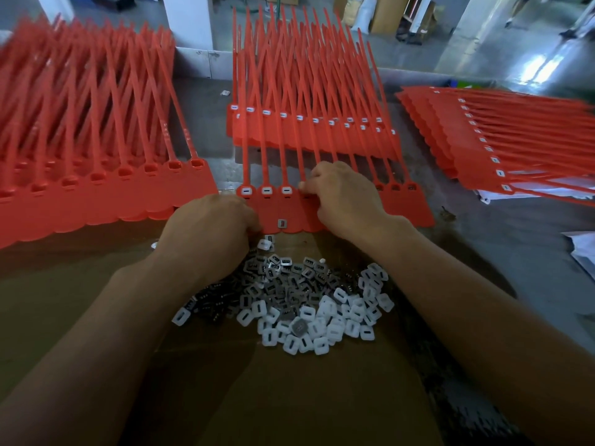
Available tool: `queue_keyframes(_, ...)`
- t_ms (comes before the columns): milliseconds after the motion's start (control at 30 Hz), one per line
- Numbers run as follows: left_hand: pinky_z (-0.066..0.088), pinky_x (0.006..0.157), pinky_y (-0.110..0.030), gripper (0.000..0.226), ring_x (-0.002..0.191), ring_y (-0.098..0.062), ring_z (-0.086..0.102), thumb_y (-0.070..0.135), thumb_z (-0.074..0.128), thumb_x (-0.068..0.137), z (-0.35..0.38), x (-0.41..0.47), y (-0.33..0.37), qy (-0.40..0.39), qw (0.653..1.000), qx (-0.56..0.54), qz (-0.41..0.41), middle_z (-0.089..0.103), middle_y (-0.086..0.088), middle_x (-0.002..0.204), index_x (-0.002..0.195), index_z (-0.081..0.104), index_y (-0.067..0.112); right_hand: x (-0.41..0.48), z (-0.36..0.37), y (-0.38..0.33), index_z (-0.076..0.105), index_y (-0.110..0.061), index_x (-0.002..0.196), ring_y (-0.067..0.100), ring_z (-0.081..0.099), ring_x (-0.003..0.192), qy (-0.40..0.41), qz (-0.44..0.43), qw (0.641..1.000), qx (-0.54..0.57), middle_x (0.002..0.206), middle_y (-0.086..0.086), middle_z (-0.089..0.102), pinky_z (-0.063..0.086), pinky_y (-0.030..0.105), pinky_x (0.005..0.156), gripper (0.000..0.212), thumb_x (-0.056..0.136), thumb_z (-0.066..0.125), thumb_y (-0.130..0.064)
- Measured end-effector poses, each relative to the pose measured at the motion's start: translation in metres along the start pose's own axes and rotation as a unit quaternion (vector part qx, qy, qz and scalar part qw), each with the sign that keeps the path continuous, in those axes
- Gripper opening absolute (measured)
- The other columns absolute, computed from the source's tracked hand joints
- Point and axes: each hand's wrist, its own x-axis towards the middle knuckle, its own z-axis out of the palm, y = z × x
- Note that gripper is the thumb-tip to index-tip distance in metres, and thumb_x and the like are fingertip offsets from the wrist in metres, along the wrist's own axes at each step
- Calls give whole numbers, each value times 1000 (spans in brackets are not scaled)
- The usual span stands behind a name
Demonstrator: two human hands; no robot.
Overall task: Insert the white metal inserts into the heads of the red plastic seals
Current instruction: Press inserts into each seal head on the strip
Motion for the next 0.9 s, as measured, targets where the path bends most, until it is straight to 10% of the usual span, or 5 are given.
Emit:
queue_keyframes(200, 48, 87, -39, 37, 104, -20, 57, 5, 50, 82, 0, 0, 1, -3, 1000, 2, -2, 61, 3, 116, 108, 67, 26, -4, 5, -8, 56, -12, 124, 25, 43, 112, -1, -22, 995, -92, 121, 7, 49, 38, 35, 88, 34, 95, 38, -8)
queue_keyframes(367, 47, 89, -39, 38, 106, -19, 56, 5, 49, 84, -1, 0, 1, -1, 1000, 4, -3, 60, 3, 119, 110, 66, 27, -16, -15, 5, 45, -15, 136, 16, 39, 125, -41, 71, 977, 198, 135, 2, 44, 28, 24, 102, 45, 92, 47, -5)
queue_keyframes(567, 47, 90, -40, 39, 107, -19, 55, 5, 44, 85, 1, 1, 0, 2, 1000, -1, -10, 60, 3, 119, 108, 67, 26, -72, -49, 3, 64, -29, 93, -15, 57, 76, -113, -11, 942, 316, 80, -23, 59, 39, -3, 66, 18, 80, 68, -17)
queue_keyframes(900, 47, 90, -40, 43, 108, -19, 54, 3, 44, 83, 1, 1, 1, 8, 1000, 0, -12, 60, 5, 121, 109, 67, 28, -94, -39, -17, 62, -30, 94, -10, 43, 74, -203, -62, 958, 194, 80, -22, 44, 36, 7, 66, 13, 82, 66, -35)
